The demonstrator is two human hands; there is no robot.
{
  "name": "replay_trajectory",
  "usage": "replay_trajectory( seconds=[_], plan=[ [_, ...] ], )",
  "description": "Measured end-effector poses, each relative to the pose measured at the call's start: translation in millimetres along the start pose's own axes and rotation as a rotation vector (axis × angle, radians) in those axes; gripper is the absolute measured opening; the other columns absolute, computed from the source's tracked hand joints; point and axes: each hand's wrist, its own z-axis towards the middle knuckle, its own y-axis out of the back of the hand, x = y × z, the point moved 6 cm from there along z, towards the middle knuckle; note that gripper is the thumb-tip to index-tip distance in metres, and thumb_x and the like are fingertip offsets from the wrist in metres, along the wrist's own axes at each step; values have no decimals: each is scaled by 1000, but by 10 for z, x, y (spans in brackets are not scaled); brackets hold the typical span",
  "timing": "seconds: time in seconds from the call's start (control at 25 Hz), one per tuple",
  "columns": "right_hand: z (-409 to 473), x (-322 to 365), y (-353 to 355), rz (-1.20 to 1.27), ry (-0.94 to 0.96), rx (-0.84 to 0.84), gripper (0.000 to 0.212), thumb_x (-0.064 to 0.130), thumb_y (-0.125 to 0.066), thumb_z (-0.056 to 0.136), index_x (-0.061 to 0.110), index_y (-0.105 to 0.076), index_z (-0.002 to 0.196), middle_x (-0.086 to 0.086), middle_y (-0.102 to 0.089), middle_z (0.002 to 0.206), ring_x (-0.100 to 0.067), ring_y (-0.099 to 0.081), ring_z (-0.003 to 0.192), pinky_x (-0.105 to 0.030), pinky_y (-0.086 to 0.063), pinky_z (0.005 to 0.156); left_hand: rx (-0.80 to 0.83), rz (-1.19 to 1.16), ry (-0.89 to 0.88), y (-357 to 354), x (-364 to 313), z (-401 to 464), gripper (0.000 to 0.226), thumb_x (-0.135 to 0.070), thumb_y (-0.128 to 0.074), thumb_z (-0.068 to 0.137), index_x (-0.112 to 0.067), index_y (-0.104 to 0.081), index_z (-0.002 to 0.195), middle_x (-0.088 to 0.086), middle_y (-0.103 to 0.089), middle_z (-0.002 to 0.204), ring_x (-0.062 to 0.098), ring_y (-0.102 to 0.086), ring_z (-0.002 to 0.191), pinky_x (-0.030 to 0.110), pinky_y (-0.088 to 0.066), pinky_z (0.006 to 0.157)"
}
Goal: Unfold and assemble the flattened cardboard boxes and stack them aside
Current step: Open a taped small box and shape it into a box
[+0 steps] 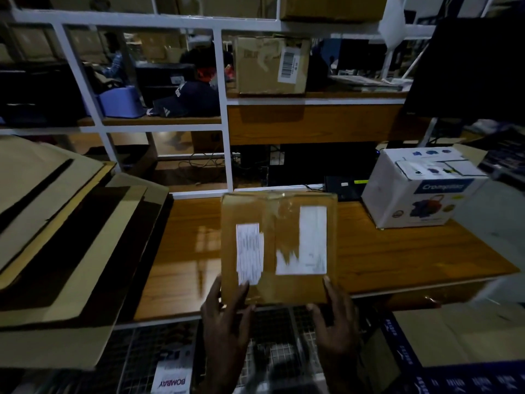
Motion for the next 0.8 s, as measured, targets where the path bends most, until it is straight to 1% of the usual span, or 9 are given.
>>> replay_trajectory(
  seconds=[0.12, 0.28, 0.32, 0.44, 0.56, 0.64, 0.68, 0.76, 0.8],
  plan=[
    [316, 224, 193, 5, -15, -139, 45, 35, -72, 84, 39, -59, 127, -6, -59, 128, -30, -47, 118, -50, -44, 92, -53, -88, 10, 121, -256, 313, 33, -38, -60, 89, -35, -67, 122, 4, -38, 149, 24, -39, 129, 39, -42, 96],
    [692, 491, 296, 94, -25, -198, 33, 34, -74, 86, 36, -66, 118, 0, -56, 125, -23, -46, 117, -46, -45, 90, -103, -226, -37, 183, -514, 682, 30, -28, -64, 90, -30, -69, 119, 3, -37, 147, 25, -41, 132, 24, -39, 101],
    [788, 550, 287, 106, 0, -201, 31, 39, -69, 88, 37, -65, 118, 0, -54, 126, -22, -46, 117, -40, -45, 90, -101, -244, -39, 167, -533, 795, 31, -29, -63, 90, -31, -67, 121, 4, -36, 146, 24, -43, 131, 19, -40, 99],
    [977, 678, 197, 236, 57, -183, 34, 43, -57, 90, 36, -58, 124, -5, -44, 133, -13, -45, 119, -9, -40, 86, -41, -262, -39, 65, -545, 1038, 40, -39, -58, 93, -38, -54, 133, 4, -29, 150, 11, -39, 130, 3, -40, 86],
    [1054, 652, 78, 324, 60, -180, 47, 42, -58, 89, 31, -47, 133, -10, -37, 138, -5, -40, 120, 1, -42, 80, 1, -207, -76, -73, -485, 1079, 56, -40, -60, 90, -40, -40, 142, 11, -24, 154, 1, -30, 125, -1, -37, 75],
    [1058, 501, -54, 329, -14, -138, 64, 46, -63, 86, 38, -31, 142, -12, -35, 142, -10, -41, 123, -1, -43, 74, 46, -162, -99, -198, -379, 1026, 71, -35, -67, 87, -41, -29, 148, 13, -22, 155, -1, -31, 123, 1, -38, 72],
    [1040, 402, -134, 316, -58, -100, 75, 47, -66, 86, 44, -22, 146, -13, -34, 145, -13, -41, 125, -3, -40, 77, 73, -138, -103, -277, -296, 973, 77, -36, -68, 87, -43, -24, 150, 14, -21, 155, 3, -36, 122, 6, -43, 70],
    [968, 198, -291, 282, -120, 1, 88, 49, -70, 83, 52, -11, 148, -13, -32, 151, -20, -41, 130, -12, -39, 87, 114, -84, -105, -443, -134, 838, 78, -40, -64, 89, -47, -19, 151, 14, -19, 157, 19, -51, 121, 23, -56, 69],
    [939, 121, -345, 258, -135, 40, 89, 47, -68, 81, 52, -10, 149, -14, -32, 152, -25, -42, 132, -16, -40, 88, 134, -61, -110, -517, -75, 778, 77, -41, -64, 89, -48, -19, 151, 14, -18, 158, 27, -52, 123, 33, -60, 73]
  ],
)
